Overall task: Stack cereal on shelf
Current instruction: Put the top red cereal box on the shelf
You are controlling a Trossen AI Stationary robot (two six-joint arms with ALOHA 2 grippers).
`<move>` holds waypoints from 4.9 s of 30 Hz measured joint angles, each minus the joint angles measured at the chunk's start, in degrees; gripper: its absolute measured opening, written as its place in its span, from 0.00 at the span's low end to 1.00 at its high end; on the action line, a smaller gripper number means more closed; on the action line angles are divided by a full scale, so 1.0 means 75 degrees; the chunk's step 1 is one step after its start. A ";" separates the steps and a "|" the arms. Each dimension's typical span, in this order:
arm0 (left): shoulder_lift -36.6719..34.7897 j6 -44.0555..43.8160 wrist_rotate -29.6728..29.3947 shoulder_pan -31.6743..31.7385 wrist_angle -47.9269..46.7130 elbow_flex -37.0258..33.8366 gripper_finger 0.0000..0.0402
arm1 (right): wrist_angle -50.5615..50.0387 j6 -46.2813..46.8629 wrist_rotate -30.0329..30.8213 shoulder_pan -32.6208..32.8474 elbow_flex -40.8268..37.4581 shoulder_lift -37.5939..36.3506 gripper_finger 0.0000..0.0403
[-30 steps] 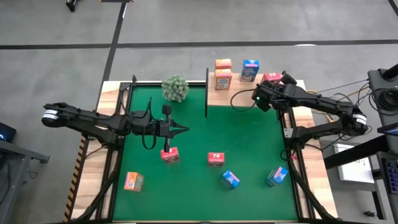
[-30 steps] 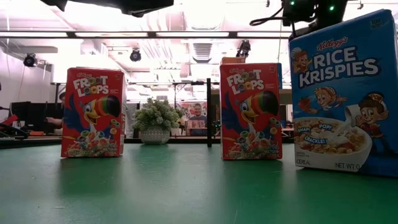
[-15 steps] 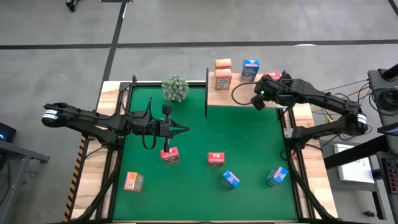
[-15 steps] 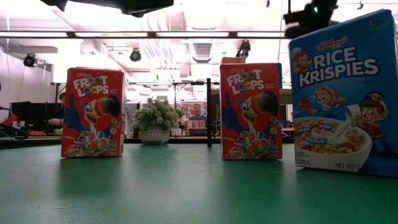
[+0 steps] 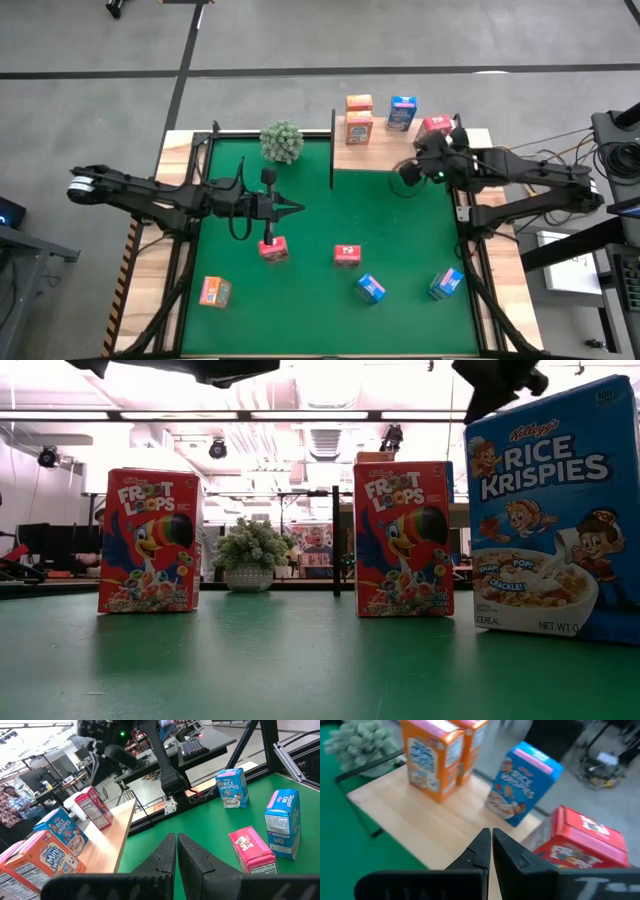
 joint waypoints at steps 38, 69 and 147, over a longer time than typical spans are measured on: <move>0.0349 0.0542 -0.0009 -0.0001 0.0179 0.0000 0.00 | 0.1643 0.1833 0.0375 -0.1361 -0.2772 -0.0684 0.02; 0.0349 0.0536 -0.0207 0.0001 0.0197 0.0000 0.00 | 0.3299 -0.0317 -0.1047 -0.2820 -0.2772 -0.0392 0.02; 0.0349 0.0460 -0.0207 0.0001 0.0168 0.0000 0.00 | 0.2323 -0.2189 -0.0401 -0.4627 -0.1947 0.0759 0.02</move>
